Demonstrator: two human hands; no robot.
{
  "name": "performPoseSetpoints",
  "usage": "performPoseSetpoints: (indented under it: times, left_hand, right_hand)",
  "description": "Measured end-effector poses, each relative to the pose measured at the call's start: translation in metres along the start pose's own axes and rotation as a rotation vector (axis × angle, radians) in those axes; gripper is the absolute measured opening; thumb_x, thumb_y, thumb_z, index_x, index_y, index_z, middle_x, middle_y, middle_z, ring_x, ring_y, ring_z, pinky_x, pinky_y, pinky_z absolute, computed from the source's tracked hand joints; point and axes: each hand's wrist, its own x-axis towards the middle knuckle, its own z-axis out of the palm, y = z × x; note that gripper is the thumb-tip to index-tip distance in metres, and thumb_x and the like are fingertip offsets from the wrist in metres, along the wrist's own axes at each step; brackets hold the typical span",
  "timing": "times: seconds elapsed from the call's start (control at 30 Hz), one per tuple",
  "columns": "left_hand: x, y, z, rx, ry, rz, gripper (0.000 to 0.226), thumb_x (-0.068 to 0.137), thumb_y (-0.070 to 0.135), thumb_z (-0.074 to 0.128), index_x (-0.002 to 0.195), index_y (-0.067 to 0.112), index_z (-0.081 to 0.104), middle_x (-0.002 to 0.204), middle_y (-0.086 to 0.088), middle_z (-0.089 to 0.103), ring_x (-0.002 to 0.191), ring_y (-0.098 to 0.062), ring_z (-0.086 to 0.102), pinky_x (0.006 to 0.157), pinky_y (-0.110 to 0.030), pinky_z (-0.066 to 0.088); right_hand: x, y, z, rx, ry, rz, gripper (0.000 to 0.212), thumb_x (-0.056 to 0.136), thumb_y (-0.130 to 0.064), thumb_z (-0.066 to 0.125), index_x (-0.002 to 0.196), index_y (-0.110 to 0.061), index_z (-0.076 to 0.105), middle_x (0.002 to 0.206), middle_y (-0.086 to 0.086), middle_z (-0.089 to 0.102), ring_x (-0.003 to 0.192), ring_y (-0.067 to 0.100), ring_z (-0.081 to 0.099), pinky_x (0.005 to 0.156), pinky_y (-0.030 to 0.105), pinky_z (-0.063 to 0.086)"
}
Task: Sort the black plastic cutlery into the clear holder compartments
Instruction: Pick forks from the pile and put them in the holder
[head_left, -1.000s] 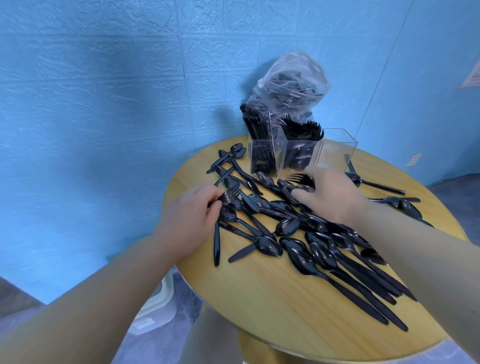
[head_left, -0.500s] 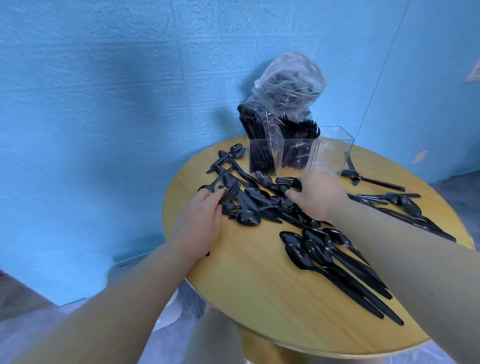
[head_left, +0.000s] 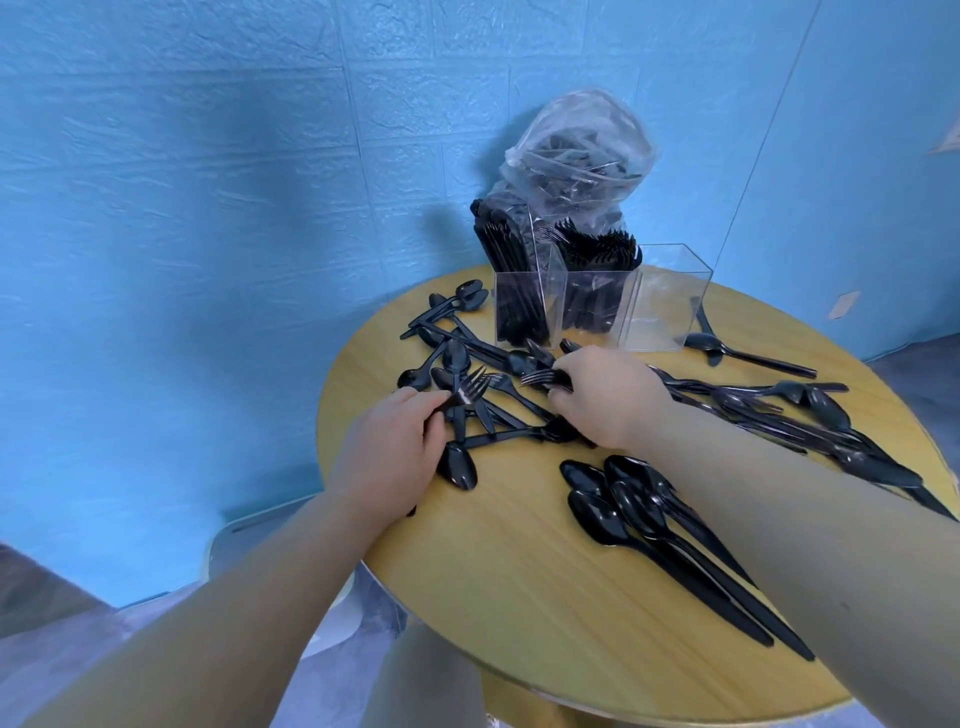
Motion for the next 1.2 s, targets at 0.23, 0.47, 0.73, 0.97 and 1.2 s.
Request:
performPoseSetpoints:
  times: [0.23,0.47,0.73,0.97,1.2]
  left_hand:
    - [0.000,-0.003,0.002,-0.049,0.001,0.010,0.035,0.097,0.020,0.047,0.131,0.021,0.055,0.105,0.008,0.061,0.084,-0.001,0.047,0.067,-0.009,0.032]
    - [0.000,-0.005,0.001,-0.043,0.026,0.031,0.033,0.098,0.023,0.046,0.129,0.026,0.057,0.098,0.012,0.060,0.081,-0.002,0.049,0.063,-0.009,0.032]
    - [-0.002,-0.003,-0.002,-0.082,0.064,0.038,0.035,0.096,0.022,0.051,0.130,0.019,0.057,0.103,0.008,0.056,0.076,-0.005,0.050,0.060,-0.006,0.031]
    - [-0.007,0.000,-0.005,-0.066,0.068,0.093,0.035,0.095,0.015,0.054,0.129,0.013,0.058,0.101,0.004,0.055,0.070,-0.009,0.050,0.059,-0.015,0.037]
    - [0.004,0.024,-0.021,-0.074,0.073,0.124,0.028,0.099,0.028,0.041,0.113,0.026,0.065,0.082,0.006,0.057,0.072,-0.014,0.053,0.059,-0.032,0.047]
  right_hand:
    - [0.012,-0.007,-0.001,0.085,-0.037,0.033,0.021,0.086,-0.032,0.060,0.072,-0.016,0.062,0.070,0.001,0.062,0.065,0.019,0.058,0.053,0.028,0.045]
    - [0.026,-0.016,0.017,0.035,-0.088,0.070,0.023,0.084,-0.027,0.060,0.066,-0.016,0.050,0.067,0.003,0.059,0.065,0.025,0.059,0.056,0.030,0.047]
    - [0.019,-0.014,-0.001,0.229,0.192,0.051,0.026,0.088,-0.020,0.051,0.062,-0.016,0.047,0.057,-0.003,0.049,0.056,0.016,0.047,0.048,0.025,0.036]
    - [-0.007,0.002,-0.037,0.495,0.255,0.051,0.062,0.089,-0.008,0.048,0.142,-0.034,0.028,0.079,-0.002,0.061,0.058,0.017,0.056,0.050,0.021,0.046]
    - [-0.029,0.027,-0.055,0.549,0.336,0.091,0.025,0.097,-0.017,0.042,0.121,-0.024,0.044,0.068,-0.004,0.056,0.053,0.017,0.051,0.051,0.028,0.041]
